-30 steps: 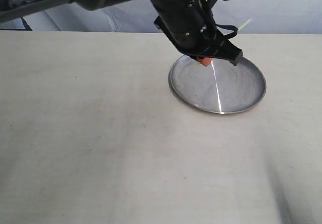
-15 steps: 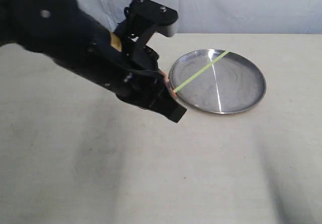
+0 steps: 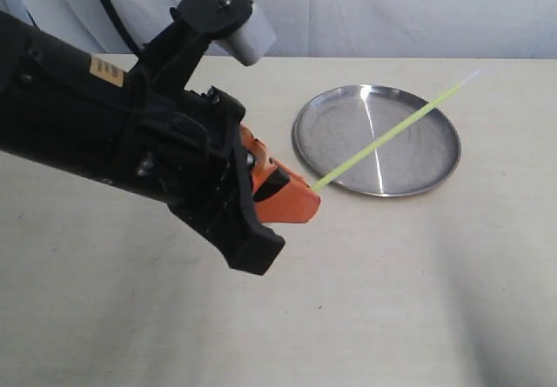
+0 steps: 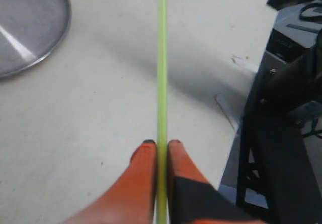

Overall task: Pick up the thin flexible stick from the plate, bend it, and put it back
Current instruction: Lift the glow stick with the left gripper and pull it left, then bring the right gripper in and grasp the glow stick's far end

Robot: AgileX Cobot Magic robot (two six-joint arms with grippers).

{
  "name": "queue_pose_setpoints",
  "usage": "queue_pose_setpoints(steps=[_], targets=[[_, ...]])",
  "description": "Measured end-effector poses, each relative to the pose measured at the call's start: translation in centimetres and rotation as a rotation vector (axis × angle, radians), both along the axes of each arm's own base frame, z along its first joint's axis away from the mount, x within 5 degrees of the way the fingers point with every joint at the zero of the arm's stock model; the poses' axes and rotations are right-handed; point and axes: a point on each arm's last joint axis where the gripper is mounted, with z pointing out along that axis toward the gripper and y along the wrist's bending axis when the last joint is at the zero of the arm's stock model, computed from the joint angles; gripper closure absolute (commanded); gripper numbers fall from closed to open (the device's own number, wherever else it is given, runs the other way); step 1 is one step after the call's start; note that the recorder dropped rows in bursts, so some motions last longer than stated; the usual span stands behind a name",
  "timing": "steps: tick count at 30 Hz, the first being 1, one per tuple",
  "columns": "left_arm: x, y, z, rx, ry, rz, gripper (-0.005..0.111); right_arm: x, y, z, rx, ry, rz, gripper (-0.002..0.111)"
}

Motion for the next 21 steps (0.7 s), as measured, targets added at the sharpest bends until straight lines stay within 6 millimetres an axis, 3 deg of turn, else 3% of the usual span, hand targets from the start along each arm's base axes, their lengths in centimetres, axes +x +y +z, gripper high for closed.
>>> queue_pose_setpoints(steps=[7,13,18,21], targets=[[-0.3,-0.4,0.4,-0.059,-0.001,-0.039,0.107,-0.3,1.0,2.6,-0.036,-0.005,0.107,0.108],[-0.3,-0.3,0.4,-0.056,-0.003,-0.049,0.107,1.0,2.0,4.5,-0.174,0.064,0.229,0.108],[-0.4,-0.3,0.4,-0.051,0.002,-0.060,0.107,2.4,3.5,6.6,-0.254,0.001,0.396,0.107],[-0.5,-0.3,0.4,-0.049,0.002,-0.061,0.107,3.5,4.0,7.4,-0.300,-0.038,0.461,0.093]])
